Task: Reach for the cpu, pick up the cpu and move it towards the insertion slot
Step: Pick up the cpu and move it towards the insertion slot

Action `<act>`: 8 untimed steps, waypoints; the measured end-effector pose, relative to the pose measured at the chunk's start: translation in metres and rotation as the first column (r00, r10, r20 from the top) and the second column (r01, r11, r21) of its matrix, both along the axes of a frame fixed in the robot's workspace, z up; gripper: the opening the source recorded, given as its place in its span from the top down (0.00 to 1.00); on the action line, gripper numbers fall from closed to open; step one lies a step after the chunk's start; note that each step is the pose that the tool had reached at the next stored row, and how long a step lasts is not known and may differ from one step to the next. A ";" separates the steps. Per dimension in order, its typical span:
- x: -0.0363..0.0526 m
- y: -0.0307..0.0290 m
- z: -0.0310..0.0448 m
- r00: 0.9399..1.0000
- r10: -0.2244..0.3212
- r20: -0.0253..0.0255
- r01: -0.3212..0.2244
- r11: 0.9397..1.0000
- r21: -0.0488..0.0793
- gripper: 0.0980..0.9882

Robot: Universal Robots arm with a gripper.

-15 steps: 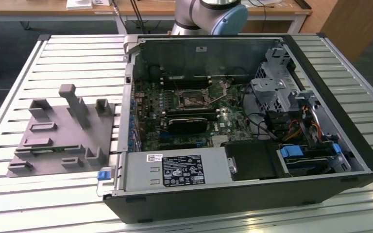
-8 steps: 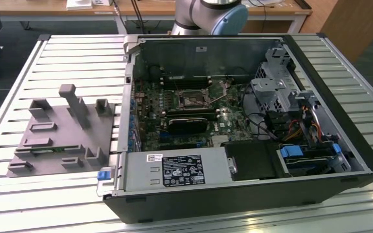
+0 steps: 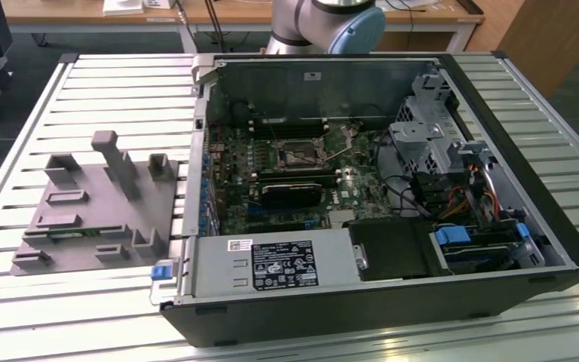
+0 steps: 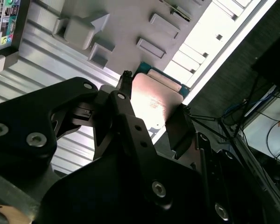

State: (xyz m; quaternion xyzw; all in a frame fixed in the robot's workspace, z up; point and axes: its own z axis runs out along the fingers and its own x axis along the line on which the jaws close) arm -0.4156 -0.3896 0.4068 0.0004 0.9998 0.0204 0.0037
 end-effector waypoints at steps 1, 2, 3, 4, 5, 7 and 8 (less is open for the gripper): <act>0.0013 0.0000 -0.0001 1.000 0.000 0.000 0.000 1.000 0.000 0.51; 0.0026 0.0000 0.0000 1.000 0.000 0.000 0.000 1.000 0.000 0.51; 0.0038 0.0000 0.0000 1.000 0.000 0.000 0.000 1.000 0.000 0.51; 0.0049 0.0000 -0.0001 1.000 0.000 0.000 0.000 1.000 0.000 0.51; 0.0063 0.0000 0.0000 1.000 0.000 0.000 0.000 1.000 0.000 0.51; 0.0106 0.0000 0.0000 1.000 0.000 0.000 0.000 1.000 0.000 0.51; 0.0130 0.0000 0.0000 1.000 0.000 0.000 0.000 1.000 0.000 0.51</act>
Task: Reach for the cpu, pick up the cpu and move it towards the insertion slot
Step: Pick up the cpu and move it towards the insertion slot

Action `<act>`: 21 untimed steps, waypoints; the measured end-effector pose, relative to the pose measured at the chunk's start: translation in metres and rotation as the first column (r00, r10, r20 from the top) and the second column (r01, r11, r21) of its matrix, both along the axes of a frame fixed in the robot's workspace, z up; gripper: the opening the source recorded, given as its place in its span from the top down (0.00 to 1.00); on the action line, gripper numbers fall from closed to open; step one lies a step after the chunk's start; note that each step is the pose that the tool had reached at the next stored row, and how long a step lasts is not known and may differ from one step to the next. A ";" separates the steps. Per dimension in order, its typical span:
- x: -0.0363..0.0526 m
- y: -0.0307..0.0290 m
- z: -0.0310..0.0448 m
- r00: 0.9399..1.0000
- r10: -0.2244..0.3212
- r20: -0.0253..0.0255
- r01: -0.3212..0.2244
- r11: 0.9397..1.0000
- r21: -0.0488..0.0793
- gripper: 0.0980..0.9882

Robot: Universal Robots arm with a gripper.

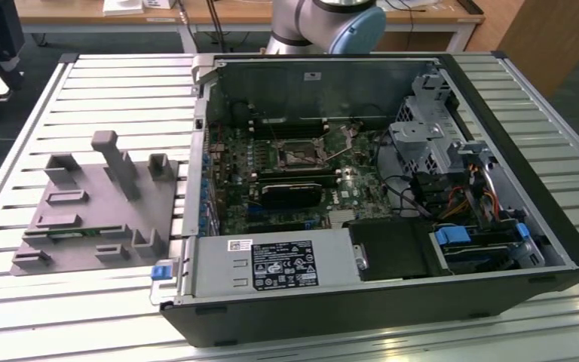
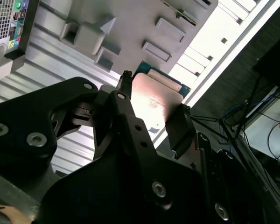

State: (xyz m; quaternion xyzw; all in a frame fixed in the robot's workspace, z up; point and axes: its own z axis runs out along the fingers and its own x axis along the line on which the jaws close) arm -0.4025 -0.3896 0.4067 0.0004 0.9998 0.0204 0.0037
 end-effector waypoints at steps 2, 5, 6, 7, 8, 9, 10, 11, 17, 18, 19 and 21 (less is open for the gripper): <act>0.0059 0.0000 0.0000 1.000 0.000 0.000 0.000 1.000 0.000 0.51; 0.0139 0.0000 0.0000 1.000 0.000 0.000 0.000 1.000 0.000 0.51; 0.0164 0.0000 0.0000 1.000 0.000 0.000 0.000 1.000 0.000 0.51; 0.0190 0.0000 0.0000 1.000 0.000 0.000 0.000 1.000 0.000 0.51; 0.0216 0.0000 0.0000 1.000 0.000 0.000 0.000 1.000 0.000 0.51; 0.0244 0.0000 0.0000 1.000 0.000 0.000 0.000 1.000 0.000 0.51; 0.0270 0.0000 0.0000 1.000 0.000 0.000 0.000 1.000 0.000 0.51; 0.0296 0.0000 0.0000 1.000 0.000 0.000 0.000 1.000 0.000 0.51; 0.0457 0.0000 0.0000 1.000 0.000 0.000 0.000 1.000 0.000 0.51; 0.0483 0.0000 0.0000 1.000 0.000 0.000 0.000 1.000 0.000 0.51; 0.0507 0.0000 0.0000 1.000 0.000 0.000 0.000 1.000 0.000 0.51; 0.0557 0.0000 0.0000 1.000 0.000 0.000 0.000 1.000 0.000 0.51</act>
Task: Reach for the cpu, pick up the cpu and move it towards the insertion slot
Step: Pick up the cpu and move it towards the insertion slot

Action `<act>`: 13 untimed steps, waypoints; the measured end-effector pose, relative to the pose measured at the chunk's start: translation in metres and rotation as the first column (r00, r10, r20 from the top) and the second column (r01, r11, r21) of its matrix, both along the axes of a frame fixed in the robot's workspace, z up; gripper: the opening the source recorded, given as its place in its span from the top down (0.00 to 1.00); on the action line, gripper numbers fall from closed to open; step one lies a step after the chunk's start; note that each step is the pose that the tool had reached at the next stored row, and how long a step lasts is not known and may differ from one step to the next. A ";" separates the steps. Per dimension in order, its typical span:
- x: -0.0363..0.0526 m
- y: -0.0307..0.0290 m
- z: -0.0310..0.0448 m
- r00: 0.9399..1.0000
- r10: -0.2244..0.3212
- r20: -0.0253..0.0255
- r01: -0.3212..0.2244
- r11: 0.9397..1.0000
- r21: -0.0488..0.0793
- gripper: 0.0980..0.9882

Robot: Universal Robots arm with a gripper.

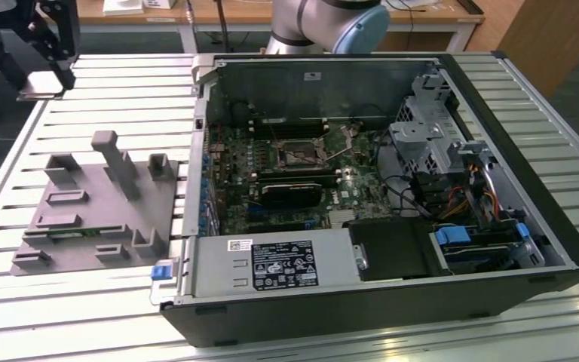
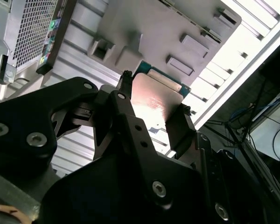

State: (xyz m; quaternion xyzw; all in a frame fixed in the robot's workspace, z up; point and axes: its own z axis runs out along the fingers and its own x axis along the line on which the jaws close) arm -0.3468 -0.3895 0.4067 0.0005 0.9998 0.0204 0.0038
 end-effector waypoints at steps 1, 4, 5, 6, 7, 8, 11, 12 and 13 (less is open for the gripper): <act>0.0024 0.0000 0.0000 1.000 0.000 0.000 0.000 1.000 0.000 0.51; 0.0104 0.0000 0.0000 1.000 0.000 0.000 0.000 1.000 0.000 0.51; 0.0131 0.0000 0.0000 1.000 0.000 0.000 0.000 1.000 0.000 0.51; 0.0156 0.0000 0.0000 1.000 0.000 0.000 0.000 1.000 0.000 0.51; 0.0182 0.0000 0.0000 1.000 0.000 0.000 0.000 1.000 0.000 0.51; 0.0210 0.0001 0.0000 1.000 0.000 0.000 0.000 1.000 0.000 0.51; 0.0296 0.0001 0.0000 1.000 0.000 0.000 0.000 1.000 0.000 0.51; 0.0326 0.0001 0.0001 1.000 0.000 0.000 0.000 1.000 0.000 0.51; 0.0354 0.0001 0.0000 1.000 0.000 0.000 0.000 1.000 0.000 0.51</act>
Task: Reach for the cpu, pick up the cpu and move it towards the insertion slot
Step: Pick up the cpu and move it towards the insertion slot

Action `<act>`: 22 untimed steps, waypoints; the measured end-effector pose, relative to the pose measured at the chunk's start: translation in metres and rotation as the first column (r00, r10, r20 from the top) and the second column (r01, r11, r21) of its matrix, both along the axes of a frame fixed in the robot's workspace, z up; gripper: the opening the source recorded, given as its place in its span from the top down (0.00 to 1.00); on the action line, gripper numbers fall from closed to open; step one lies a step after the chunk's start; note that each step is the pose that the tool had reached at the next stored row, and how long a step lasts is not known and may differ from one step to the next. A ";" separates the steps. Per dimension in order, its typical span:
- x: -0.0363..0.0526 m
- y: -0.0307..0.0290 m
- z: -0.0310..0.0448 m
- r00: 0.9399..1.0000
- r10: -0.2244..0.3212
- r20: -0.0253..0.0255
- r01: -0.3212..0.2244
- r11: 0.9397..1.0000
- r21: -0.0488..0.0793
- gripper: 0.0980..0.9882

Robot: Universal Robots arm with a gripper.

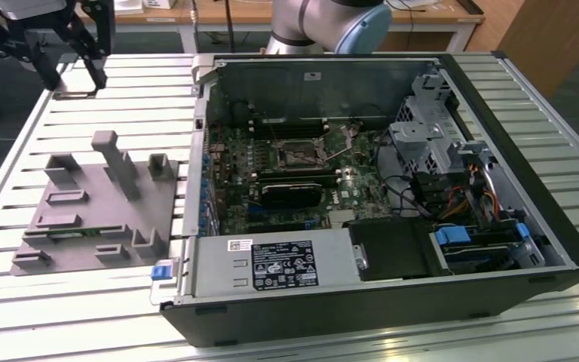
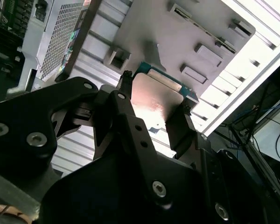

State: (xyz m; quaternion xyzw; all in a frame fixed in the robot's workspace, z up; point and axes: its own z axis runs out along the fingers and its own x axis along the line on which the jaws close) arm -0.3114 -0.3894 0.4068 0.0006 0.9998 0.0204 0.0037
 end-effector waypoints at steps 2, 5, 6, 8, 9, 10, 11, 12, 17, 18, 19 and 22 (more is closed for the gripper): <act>0.0061 0.0000 -0.0001 1.000 0.000 0.000 0.000 1.000 0.000 0.51; 0.0148 0.0001 0.0000 1.000 0.000 0.000 0.000 1.000 0.000 0.51; 0.0178 0.0001 0.0000 1.000 0.000 0.000 0.000 1.000 0.000 0.51; 0.0240 0.0001 0.0000 1.000 0.000 0.000 0.000 1.000 0.000 0.51; 0.0269 0.0001 -0.0001 1.000 0.000 0.000 0.000 1.000 0.000 0.51; 0.0302 0.0001 -0.0001 1.000 0.000 0.000 0.000 1.000 0.000 0.51; 0.0334 0.0001 -0.0001 1.000 0.000 0.000 0.000 1.000 0.000 0.51; 0.0365 0.0001 -0.0001 1.000 0.000 0.000 0.000 1.000 0.000 0.51; 0.0522 0.0002 -0.0001 1.000 0.000 0.000 0.000 1.000 0.000 0.51; 0.0554 0.0002 -0.0001 1.000 0.000 0.000 0.000 1.000 0.000 0.51; 0.0586 0.0002 -0.0001 1.000 0.000 0.000 0.000 1.000 0.000 0.51; 0.0679 0.0003 0.0000 1.000 0.000 0.000 0.000 1.000 0.000 0.51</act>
